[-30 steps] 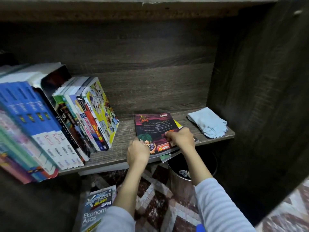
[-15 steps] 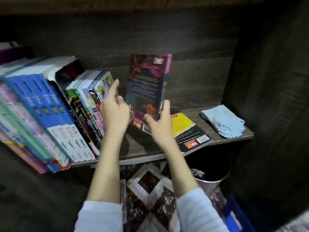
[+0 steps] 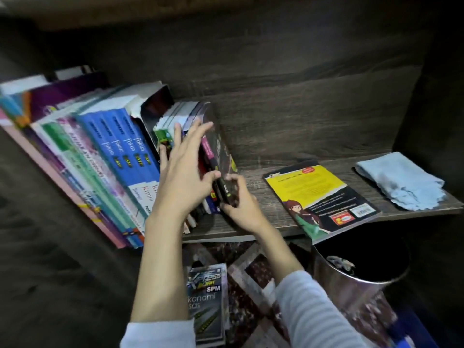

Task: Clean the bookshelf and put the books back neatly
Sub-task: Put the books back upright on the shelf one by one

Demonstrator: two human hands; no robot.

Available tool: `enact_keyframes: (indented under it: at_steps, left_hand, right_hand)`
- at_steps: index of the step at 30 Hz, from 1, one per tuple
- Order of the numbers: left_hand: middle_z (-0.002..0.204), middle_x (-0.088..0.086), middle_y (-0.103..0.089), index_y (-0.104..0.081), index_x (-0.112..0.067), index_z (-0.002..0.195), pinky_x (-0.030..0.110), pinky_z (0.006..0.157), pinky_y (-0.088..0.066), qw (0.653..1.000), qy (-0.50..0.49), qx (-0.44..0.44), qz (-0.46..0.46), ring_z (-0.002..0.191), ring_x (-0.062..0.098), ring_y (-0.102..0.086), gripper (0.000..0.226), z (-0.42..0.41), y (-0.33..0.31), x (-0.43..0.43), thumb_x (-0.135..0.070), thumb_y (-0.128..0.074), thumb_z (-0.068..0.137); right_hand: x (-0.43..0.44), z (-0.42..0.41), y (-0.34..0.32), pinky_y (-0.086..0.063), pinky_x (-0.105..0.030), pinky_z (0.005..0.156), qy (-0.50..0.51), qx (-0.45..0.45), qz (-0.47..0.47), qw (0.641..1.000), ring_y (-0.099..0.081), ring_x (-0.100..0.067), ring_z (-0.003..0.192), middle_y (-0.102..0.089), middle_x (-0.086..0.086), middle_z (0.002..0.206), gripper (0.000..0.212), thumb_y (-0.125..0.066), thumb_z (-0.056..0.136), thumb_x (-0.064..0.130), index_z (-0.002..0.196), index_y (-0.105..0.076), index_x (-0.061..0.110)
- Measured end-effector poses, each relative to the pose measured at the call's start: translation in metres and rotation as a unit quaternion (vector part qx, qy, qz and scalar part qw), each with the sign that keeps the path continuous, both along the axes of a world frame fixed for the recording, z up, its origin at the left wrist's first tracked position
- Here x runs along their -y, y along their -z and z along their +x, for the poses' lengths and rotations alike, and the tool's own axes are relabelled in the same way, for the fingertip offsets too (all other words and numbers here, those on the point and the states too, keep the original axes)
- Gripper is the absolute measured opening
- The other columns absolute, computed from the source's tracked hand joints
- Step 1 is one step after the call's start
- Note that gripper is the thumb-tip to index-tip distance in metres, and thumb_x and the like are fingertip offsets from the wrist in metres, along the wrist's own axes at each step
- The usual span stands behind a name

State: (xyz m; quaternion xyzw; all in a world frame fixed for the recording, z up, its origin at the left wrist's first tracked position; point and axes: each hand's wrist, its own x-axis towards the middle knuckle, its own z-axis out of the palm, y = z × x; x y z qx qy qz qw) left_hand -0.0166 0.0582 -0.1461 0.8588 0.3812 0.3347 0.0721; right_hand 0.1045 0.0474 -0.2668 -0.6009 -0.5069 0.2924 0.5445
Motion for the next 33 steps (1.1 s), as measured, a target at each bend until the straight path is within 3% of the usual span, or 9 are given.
enact_keyframes:
  at_steps: [3,6,9,12,16,20,26,30,33]
  left_hand:
    - [0.156,-0.016,-0.012,-0.02,-0.031,0.148,0.032,0.112,0.007,0.999,-0.032,0.014,0.028,0.143,0.005,0.005,0.08,0.002,0.005,-0.005,-0.018,-0.068,0.084]
    - [0.156,-0.015,-0.011,-0.023,-0.03,0.147,0.029,0.109,0.003,0.996,-0.057,0.026,0.067,0.144,0.007,0.0,0.079,0.008,0.013,-0.01,-0.016,-0.068,0.084]
    - [0.157,-0.011,-0.014,-0.028,-0.028,0.146,0.03,0.109,-0.006,0.99,-0.096,0.045,0.095,0.144,0.009,-0.008,0.079,0.012,0.02,-0.017,-0.012,-0.069,0.081]
    - [0.15,-0.006,-0.031,-0.034,-0.026,0.143,0.035,0.109,-0.016,0.984,-0.119,0.06,0.115,0.141,0.013,-0.018,0.077,0.014,0.023,-0.019,-0.008,-0.071,0.077]
    - [0.148,-0.004,-0.033,-0.035,-0.024,0.143,0.038,0.11,-0.017,0.983,-0.138,0.055,0.108,0.141,0.015,-0.018,0.076,0.018,0.021,-0.017,-0.006,-0.069,0.077]
    - [0.146,0.0,-0.034,-0.037,-0.02,0.141,0.04,0.11,-0.016,0.984,-0.123,0.08,0.104,0.139,0.019,-0.023,0.072,0.024,0.018,-0.009,-0.01,-0.065,0.076]
    - [0.114,0.01,-0.057,-0.064,-0.011,0.107,0.026,0.091,-0.033,0.945,-0.097,0.262,0.172,0.108,0.027,-0.051,0.03,0.058,0.018,0.014,-0.007,-0.056,0.079]
    - [0.113,0.017,-0.054,-0.063,-0.008,0.108,0.035,0.09,-0.038,0.983,-0.1,0.143,-0.047,0.108,0.034,-0.052,0.024,0.09,0.04,0.023,-0.019,-0.052,0.09]
    - [0.123,0.022,-0.056,-0.062,-0.005,0.116,0.037,0.094,-0.042,0.962,-0.119,-0.035,-0.241,0.114,0.036,-0.053,0.038,0.106,0.057,0.031,-0.032,-0.044,0.095]
  right_hand:
    - [-0.001,0.021,0.001,-0.043,-0.015,0.088,-0.135,-0.106,-0.043,0.984,-0.049,-0.013,0.114,-0.046,-0.004,0.128,0.082,-0.064,0.068,-0.021,0.127,-0.033,0.027]
    - [-0.001,0.028,0.002,-0.041,-0.007,0.082,-0.105,-0.077,-0.057,0.99,-0.046,-0.013,0.112,-0.044,0.001,0.126,0.087,-0.073,0.067,-0.014,0.138,-0.04,0.023]
    - [-0.004,0.017,0.007,-0.046,-0.021,0.082,0.026,-0.001,-0.041,0.999,-0.05,-0.013,0.088,-0.055,-0.001,0.099,0.076,-0.083,0.065,0.004,0.133,-0.053,0.017]
    - [-0.008,0.008,0.014,-0.046,-0.026,0.093,0.089,0.089,-0.03,0.992,-0.059,-0.018,0.099,-0.064,-0.005,0.109,0.069,-0.083,0.068,0.018,0.131,-0.056,0.014]
    - [-0.008,0.012,0.01,-0.037,-0.029,0.103,0.056,0.176,-0.076,0.98,-0.046,-0.025,0.126,-0.052,-0.009,0.135,0.07,-0.076,0.077,0.025,0.139,-0.046,0.018]
    - [-0.004,0.028,-0.007,-0.038,-0.023,0.101,-0.024,0.135,-0.13,0.982,-0.053,-0.019,0.122,-0.058,-0.006,0.132,0.068,-0.069,0.08,0.007,0.142,-0.042,0.018]
    - [0.035,0.084,-0.046,-0.039,-0.03,0.098,0.212,0.199,-0.097,0.952,-0.051,-0.026,0.123,-0.058,-0.01,0.13,0.039,-0.052,0.089,0.009,0.127,-0.058,0.014]
    - [0.065,0.119,-0.038,-0.037,-0.038,0.099,0.326,0.266,-0.2,0.885,-0.043,-0.032,0.127,-0.054,-0.019,0.131,0.038,-0.048,0.092,0.02,0.125,-0.057,0.005]
    - [0.084,0.136,-0.022,-0.026,-0.042,0.109,0.338,0.261,-0.282,0.859,-0.024,-0.03,0.14,-0.038,-0.016,0.145,0.054,-0.045,0.095,0.04,0.134,-0.045,0.003]
